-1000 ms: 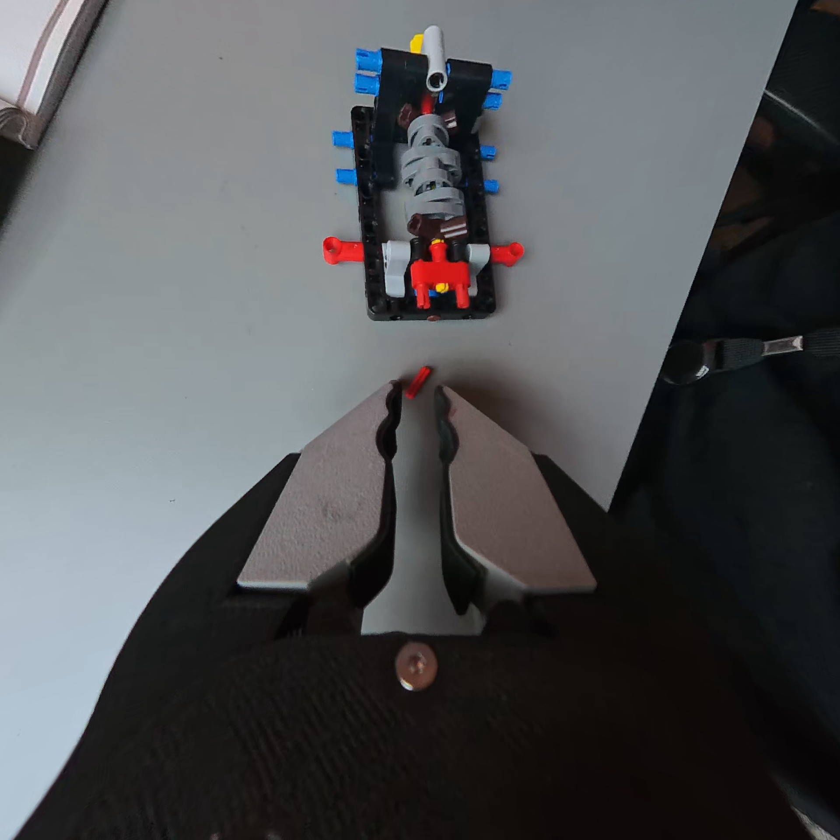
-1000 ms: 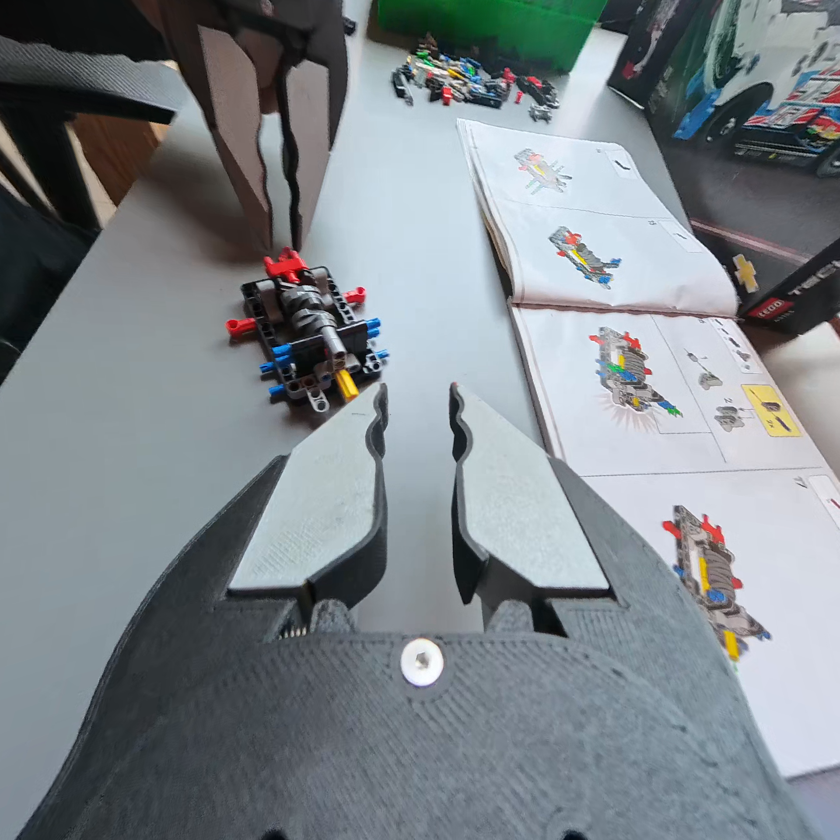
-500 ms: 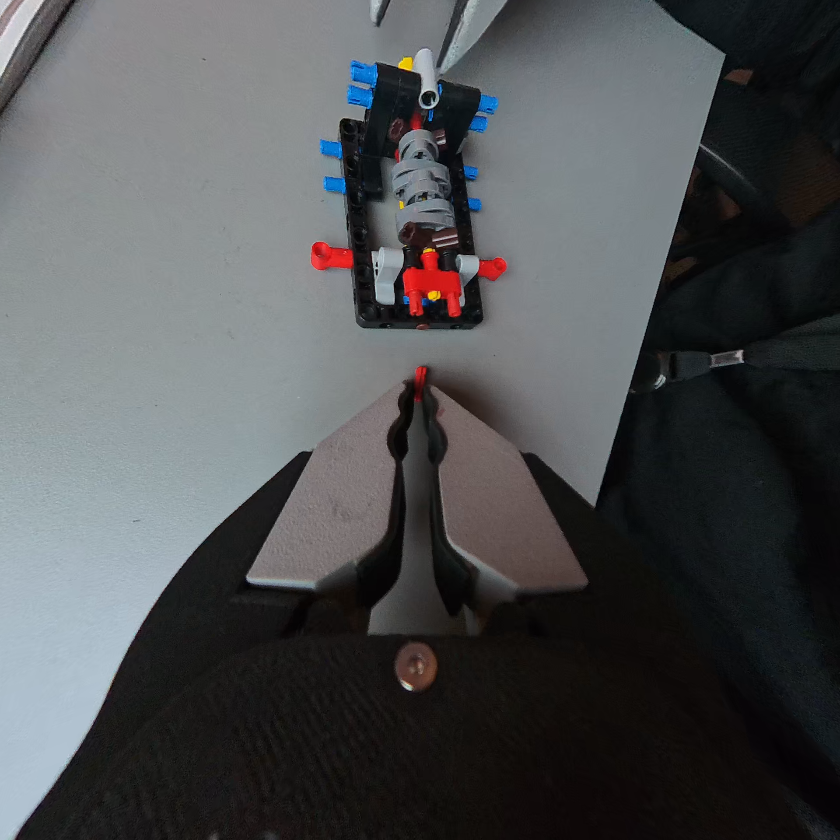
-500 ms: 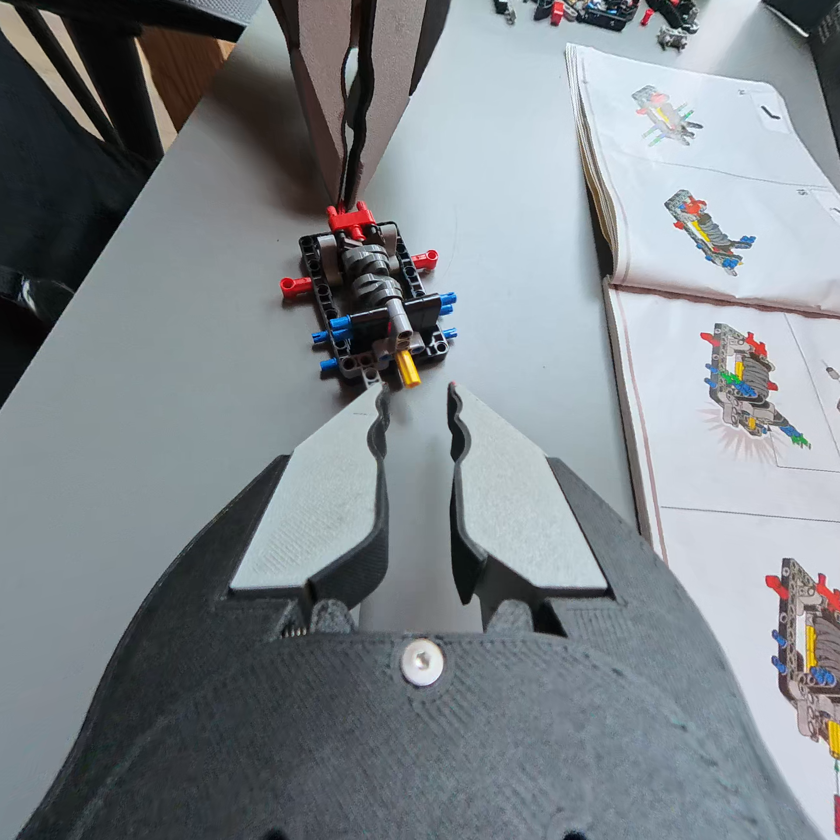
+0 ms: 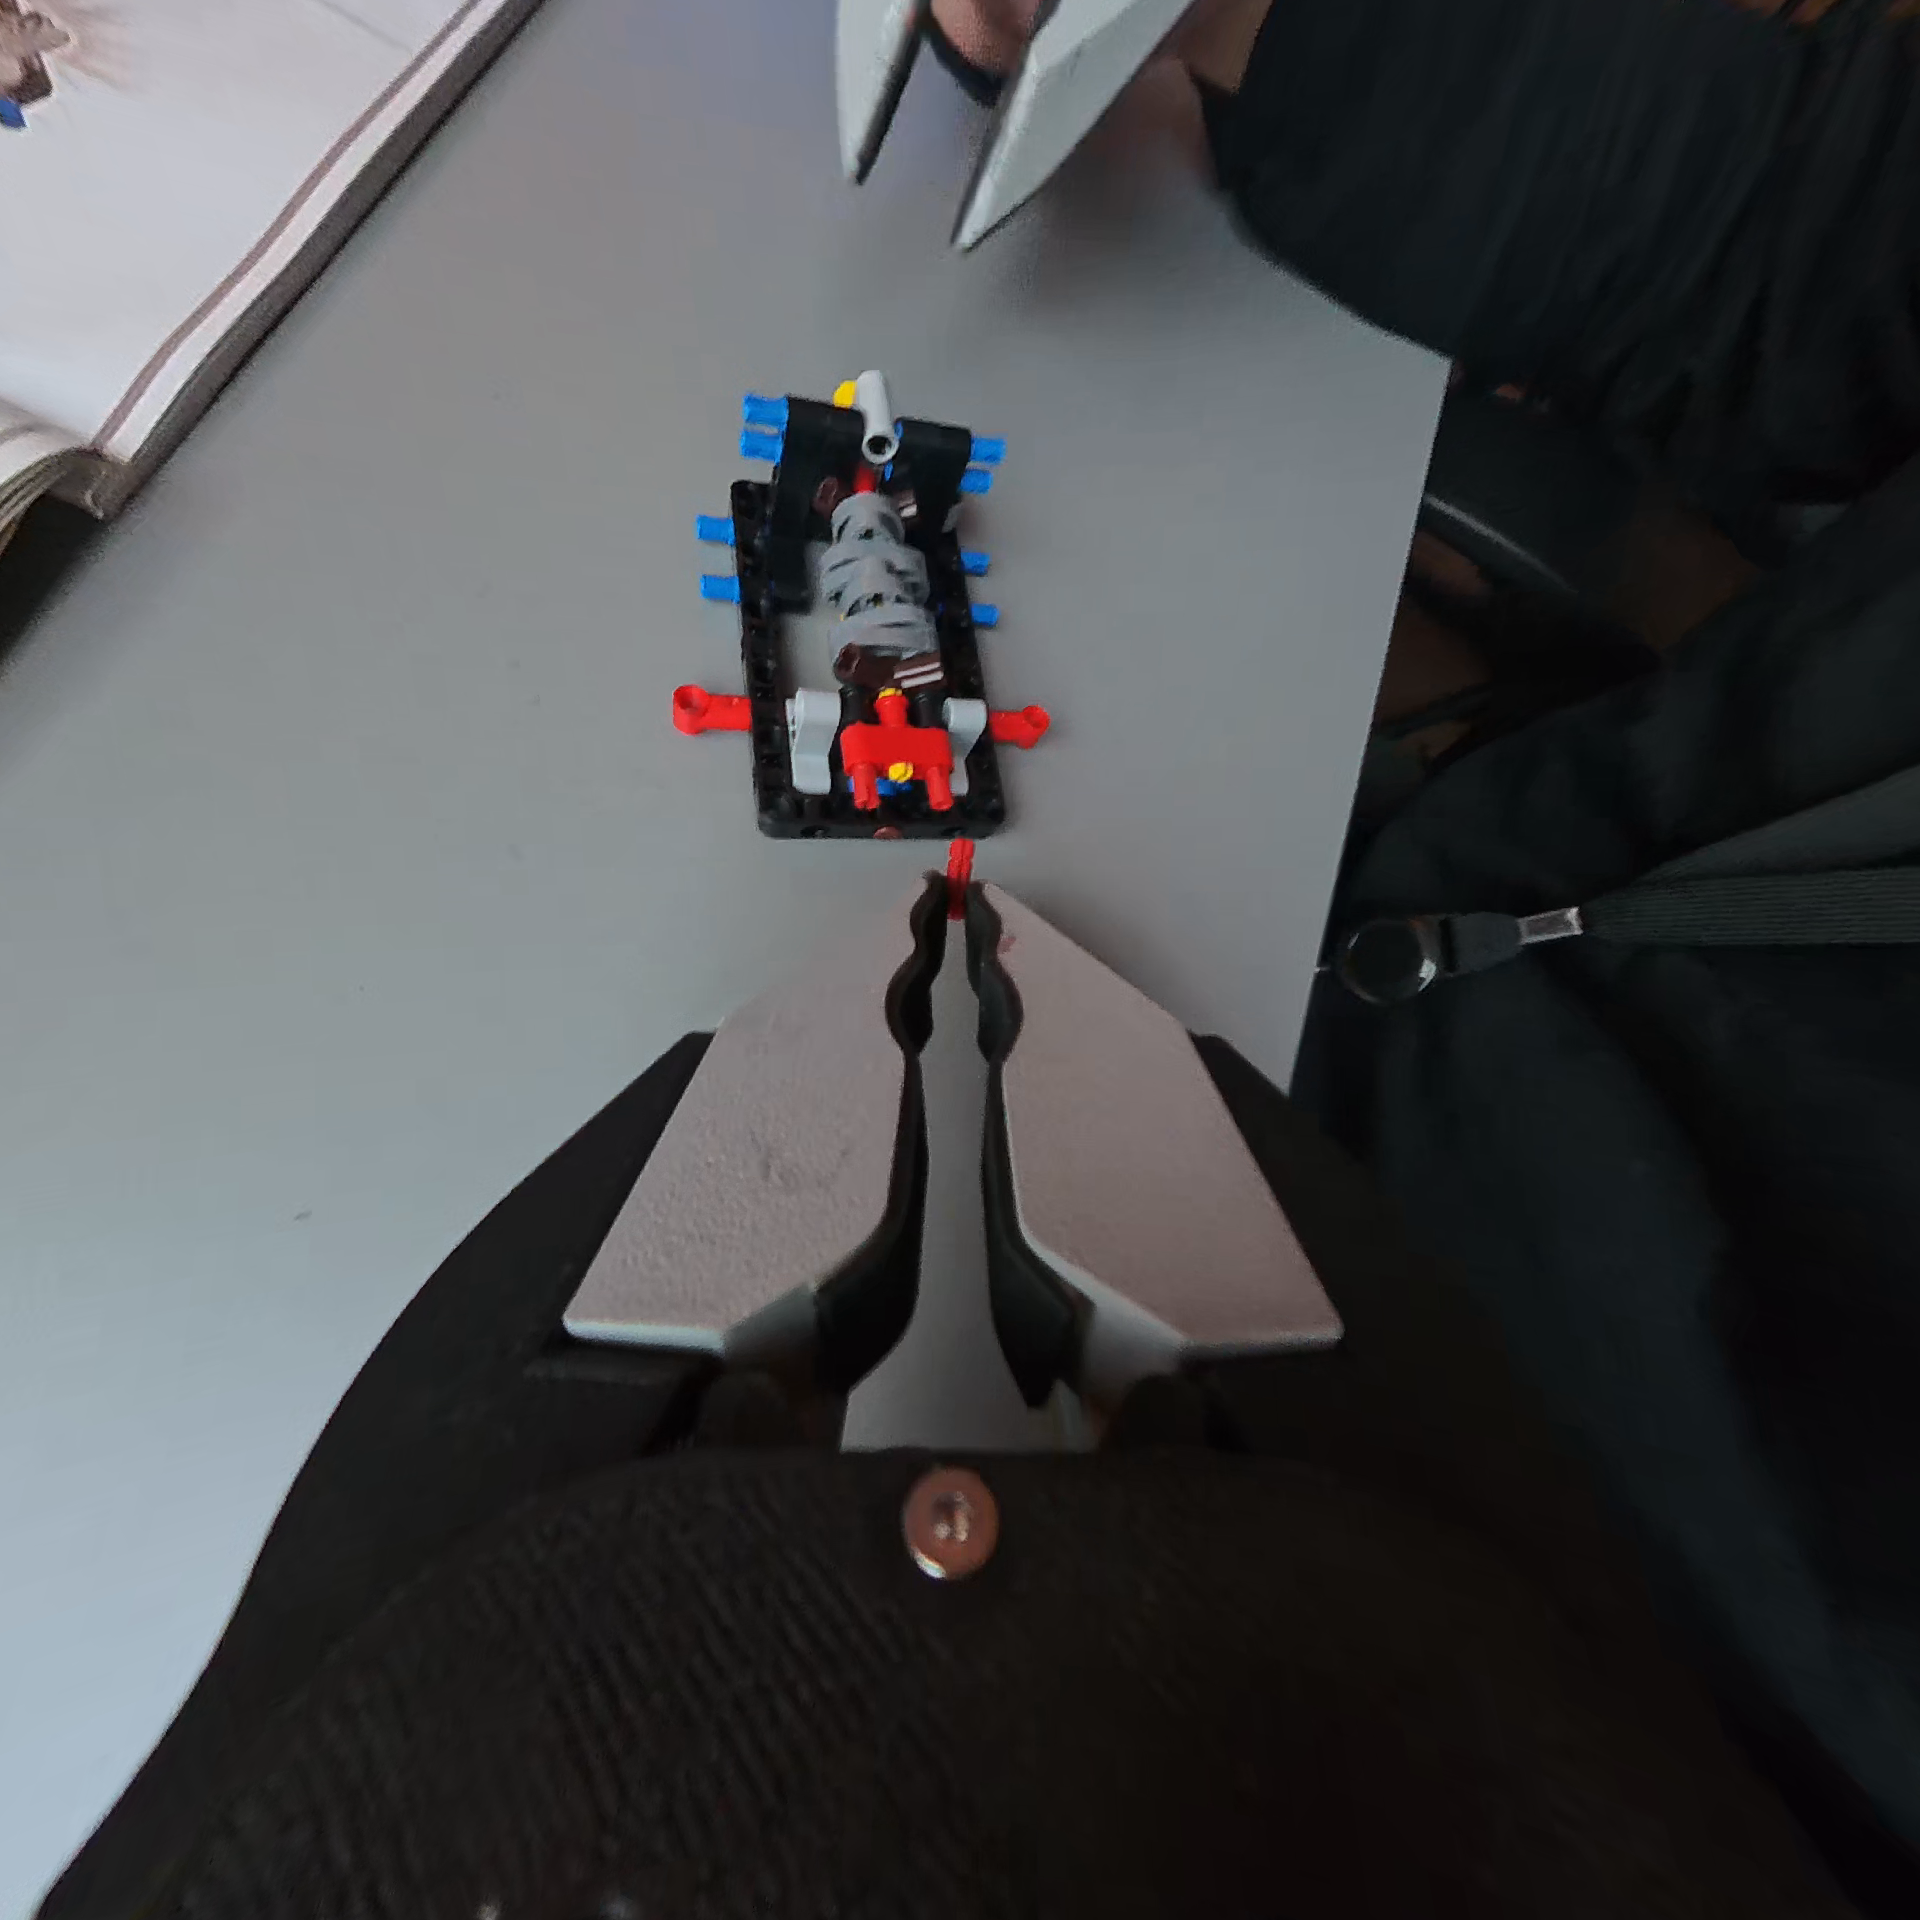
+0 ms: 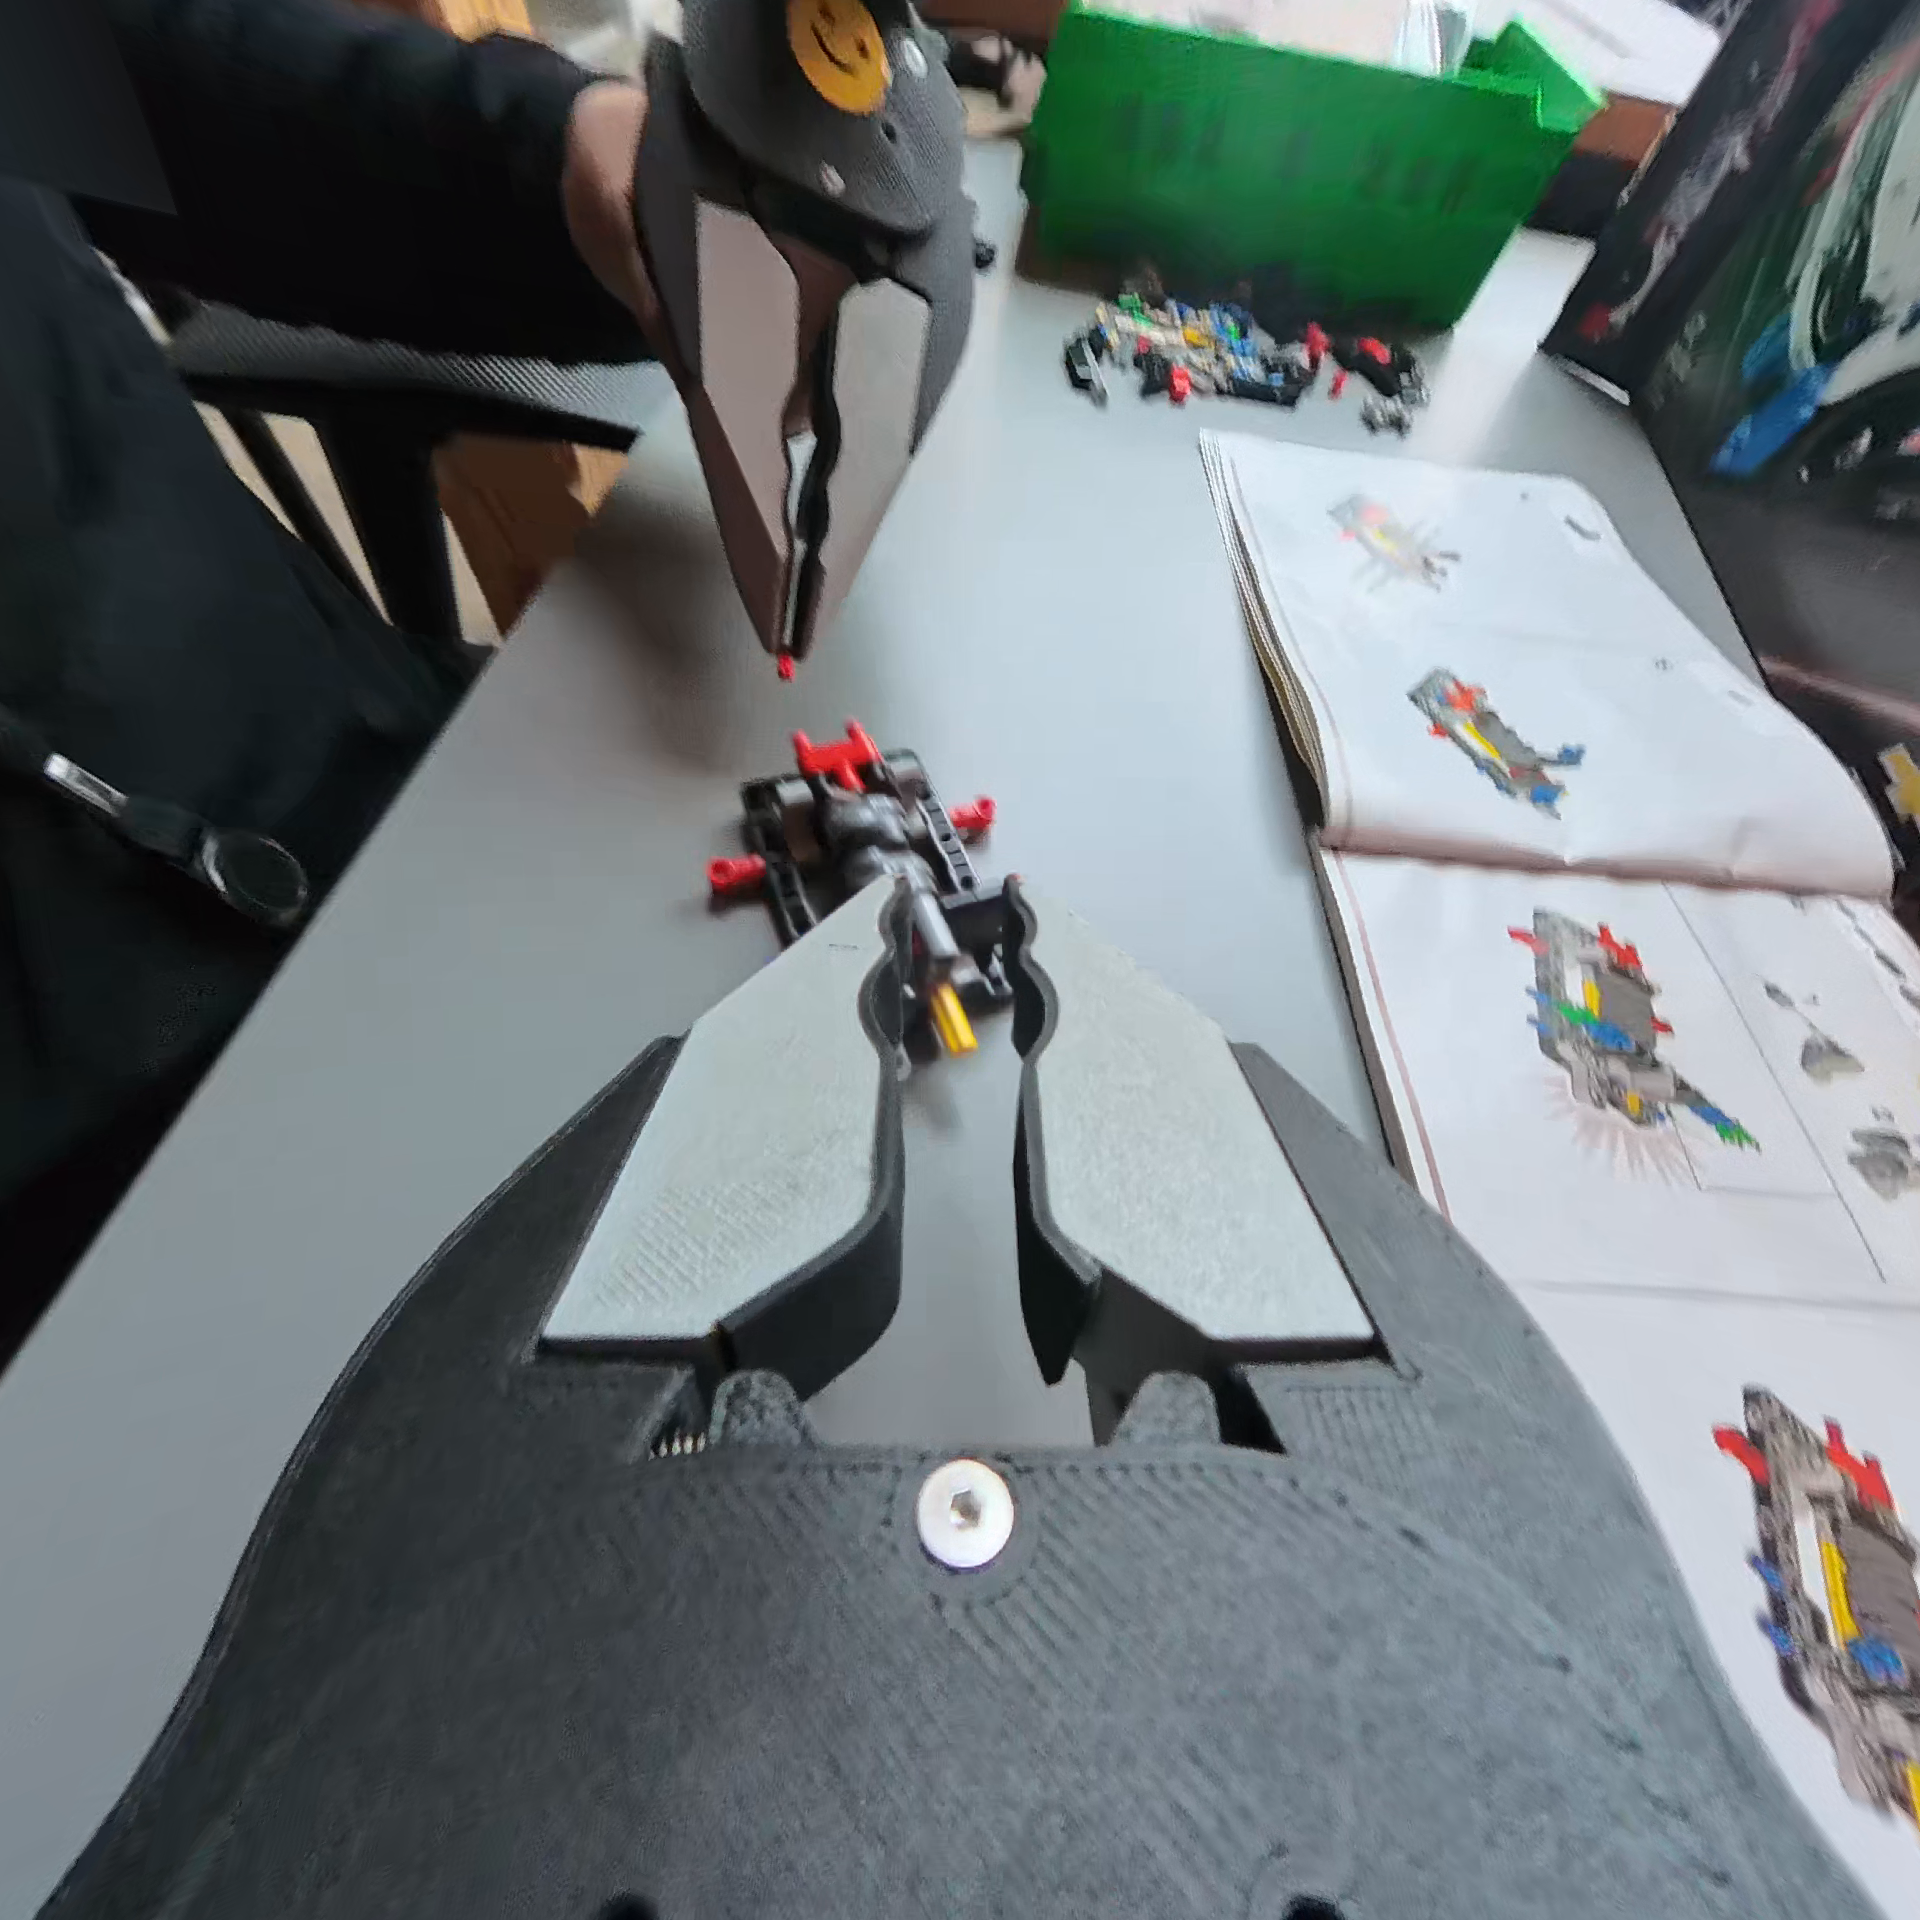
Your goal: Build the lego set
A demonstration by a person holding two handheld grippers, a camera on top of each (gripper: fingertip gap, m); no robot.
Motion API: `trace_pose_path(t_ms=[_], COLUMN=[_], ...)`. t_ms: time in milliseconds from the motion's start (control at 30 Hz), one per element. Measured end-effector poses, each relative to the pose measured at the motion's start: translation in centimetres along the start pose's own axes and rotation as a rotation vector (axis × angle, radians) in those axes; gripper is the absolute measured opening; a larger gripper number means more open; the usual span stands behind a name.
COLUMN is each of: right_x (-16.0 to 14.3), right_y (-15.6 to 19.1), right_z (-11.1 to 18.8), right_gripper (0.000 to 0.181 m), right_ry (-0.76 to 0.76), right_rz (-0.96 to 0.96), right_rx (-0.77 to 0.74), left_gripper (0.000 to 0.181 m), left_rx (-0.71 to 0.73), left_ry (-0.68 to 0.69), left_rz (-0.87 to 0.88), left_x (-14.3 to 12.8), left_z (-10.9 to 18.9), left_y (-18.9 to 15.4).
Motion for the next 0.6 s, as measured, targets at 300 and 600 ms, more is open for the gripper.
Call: trace_pose_path(t_ms=[300, 600], right_x=[4.1, 3.6], right_y=[4.6, 5.3], right_z=[-4.4, -5.3], right_gripper=[0.013, 0.005], right_ry=[-0.010, 0.016], right_rz=[0.172, 0.200], right_rx=[0.010, 0.002], left_gripper=[0.001, 0.001], left_rx=[-0.143, -0.226], left_ry=[-0.133, -0.128], left_rz=[0.035, 0.067], left_x=[4.2, 5.4], left_z=[0.0, -0.8], left_y=[-2.8, -3.5])
Point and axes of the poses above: each gripper's, where its closed fingertips meet, z back along the fingers, x out of its top, y = z × x across the jaws, the point moved 2 cm from there along z, back along the fingers, and after that the axes turned 6 degrees about x, right-handed, at the moved point
